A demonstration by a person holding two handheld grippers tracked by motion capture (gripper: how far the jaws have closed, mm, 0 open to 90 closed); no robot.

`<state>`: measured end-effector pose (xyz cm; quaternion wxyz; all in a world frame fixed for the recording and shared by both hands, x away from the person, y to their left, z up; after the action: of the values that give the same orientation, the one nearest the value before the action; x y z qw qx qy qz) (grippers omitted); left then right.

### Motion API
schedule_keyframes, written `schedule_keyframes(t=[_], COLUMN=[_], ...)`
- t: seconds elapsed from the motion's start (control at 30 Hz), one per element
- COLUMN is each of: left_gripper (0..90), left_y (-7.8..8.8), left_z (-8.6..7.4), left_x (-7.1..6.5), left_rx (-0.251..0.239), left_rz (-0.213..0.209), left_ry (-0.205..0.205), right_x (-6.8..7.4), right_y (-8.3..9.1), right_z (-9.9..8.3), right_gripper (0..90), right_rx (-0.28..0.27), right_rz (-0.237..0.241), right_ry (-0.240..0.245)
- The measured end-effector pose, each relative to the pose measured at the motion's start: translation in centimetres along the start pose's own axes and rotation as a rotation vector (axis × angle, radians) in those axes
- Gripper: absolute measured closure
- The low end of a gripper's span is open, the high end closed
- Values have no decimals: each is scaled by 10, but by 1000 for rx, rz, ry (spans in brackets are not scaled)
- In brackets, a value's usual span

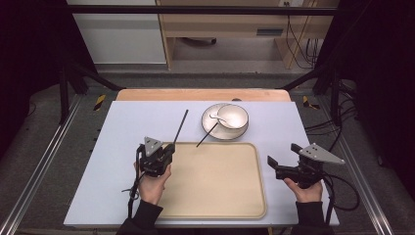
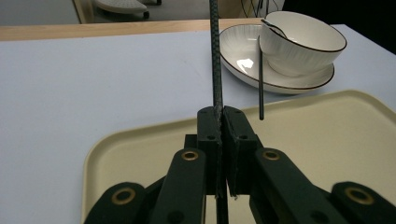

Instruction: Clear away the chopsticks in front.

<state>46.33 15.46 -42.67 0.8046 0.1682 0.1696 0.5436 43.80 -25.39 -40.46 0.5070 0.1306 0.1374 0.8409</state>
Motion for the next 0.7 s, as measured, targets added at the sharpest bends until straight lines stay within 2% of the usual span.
schedule_keyframes(t=[0.23,0.4,0.57,0.63,0.7], left_gripper=[850,850,850,851,850], left_y=[26,38,45,47,48], left_z=[-25,-47,-61,-66,-69], left_x=[-2,-3,-4,-3,-1], left_rx=[-26,-22,-11,-4,1], left_rz=[46,56,91,115,120], left_ry=[26,73,78,68,76], right_x=[2,4,6,7,7], right_y=[0,-1,-2,-3,-4], right_z=[0,1,1,1,0], right_gripper=[40,41,41,41,41], right_rx=[2,0,4,5,9], right_rz=[3,5,8,11,8], right_ry=[6,6,11,12,14])
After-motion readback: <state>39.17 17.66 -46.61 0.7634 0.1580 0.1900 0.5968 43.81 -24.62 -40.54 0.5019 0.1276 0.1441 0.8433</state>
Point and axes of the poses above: each handheld gripper's, and its own axes: y roughly backward along the jaws, z roughly out of its top, x roughly to its left, the point moved 2 cm from there along -y, roughly forward along the jaws, and after that the axes turned 1 degree about -y, right-handed, at the moved point
